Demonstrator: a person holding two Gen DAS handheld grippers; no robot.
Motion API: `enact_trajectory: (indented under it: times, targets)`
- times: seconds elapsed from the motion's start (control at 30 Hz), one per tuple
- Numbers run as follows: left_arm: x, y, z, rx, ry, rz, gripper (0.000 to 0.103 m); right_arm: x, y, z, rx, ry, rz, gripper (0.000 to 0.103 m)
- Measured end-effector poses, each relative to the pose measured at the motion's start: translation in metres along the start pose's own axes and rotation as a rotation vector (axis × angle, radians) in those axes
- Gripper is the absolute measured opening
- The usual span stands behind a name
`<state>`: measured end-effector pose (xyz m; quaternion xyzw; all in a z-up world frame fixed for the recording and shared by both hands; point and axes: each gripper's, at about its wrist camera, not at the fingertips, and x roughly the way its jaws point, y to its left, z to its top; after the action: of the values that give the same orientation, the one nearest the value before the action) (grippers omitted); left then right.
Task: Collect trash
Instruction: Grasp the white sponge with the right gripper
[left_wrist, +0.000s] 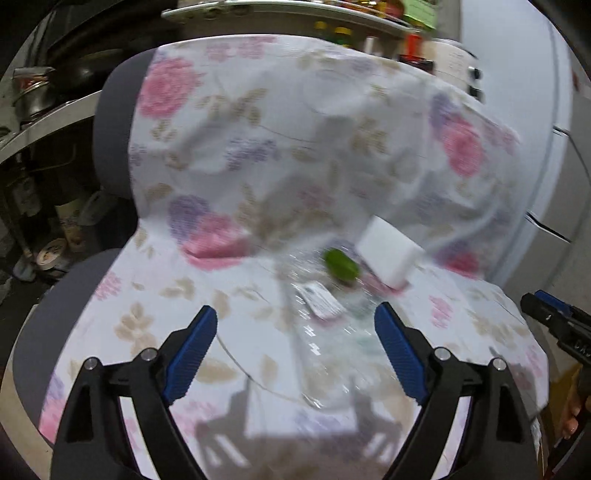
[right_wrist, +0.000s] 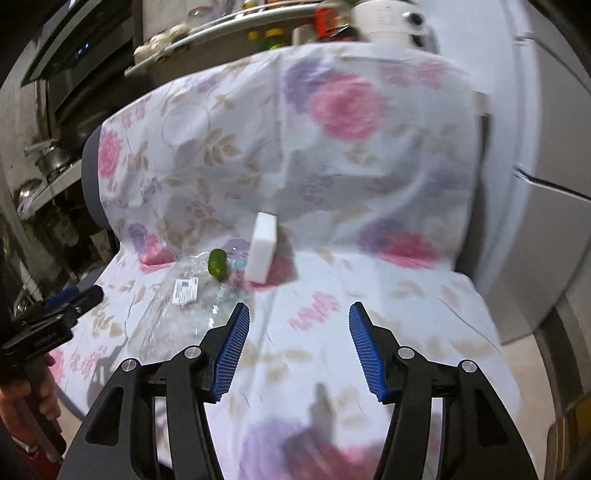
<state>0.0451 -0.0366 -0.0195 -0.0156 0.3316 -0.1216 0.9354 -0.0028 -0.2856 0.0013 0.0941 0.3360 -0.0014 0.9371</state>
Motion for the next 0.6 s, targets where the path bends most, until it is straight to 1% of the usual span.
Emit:
enact_trajectory:
  times: [0.1,0.17,0.27,0.33,0.43,0.47,0.5,0.53,0.57,0.6]
  targets:
    - [0.022,0.013,0.012,-0.005,0.019,0.041,0.087,0.036,0.011,0.015,-0.011,0.025,0.031,0.058]
    - [0.037,0.020,0.017,-0.013,0.042,0.055,0.087,0.064,0.017,0.023,-0.010,0.055,0.052,0.058]
    - [0.055,0.023,0.023,-0.020,0.068,0.053,0.087,0.104,0.022,0.036,0.003,0.099,0.067,0.058]
    - [0.062,0.019,0.025,-0.010,0.077,0.052,0.087,0.130,0.020,0.043,0.040,0.124,0.081,0.058]
    - [0.075,0.011,0.030,0.010,0.091,0.046,0.087,0.151,0.020,0.048,0.064,0.139,0.094,0.058]
    - [0.078,0.009,0.030,0.011,0.095,0.045,0.087,0.159,0.020,0.049,0.070,0.150,0.097,0.057]
    - [0.081,0.006,0.031,0.010,0.101,0.041,0.087,0.164,0.020,0.049,0.076,0.160,0.099,0.049]
    - [0.084,0.004,0.031,0.008,0.106,0.038,0.087,0.166,0.020,0.048,0.082,0.164,0.101,0.037]
    - [0.087,0.002,0.032,0.006,0.113,0.032,0.086,0.164,0.018,0.048,0.087,0.160,0.100,0.030]
    - [0.090,-0.002,0.033,0.005,0.119,0.027,0.086,0.160,0.017,0.047,0.082,0.145,0.092,0.029]
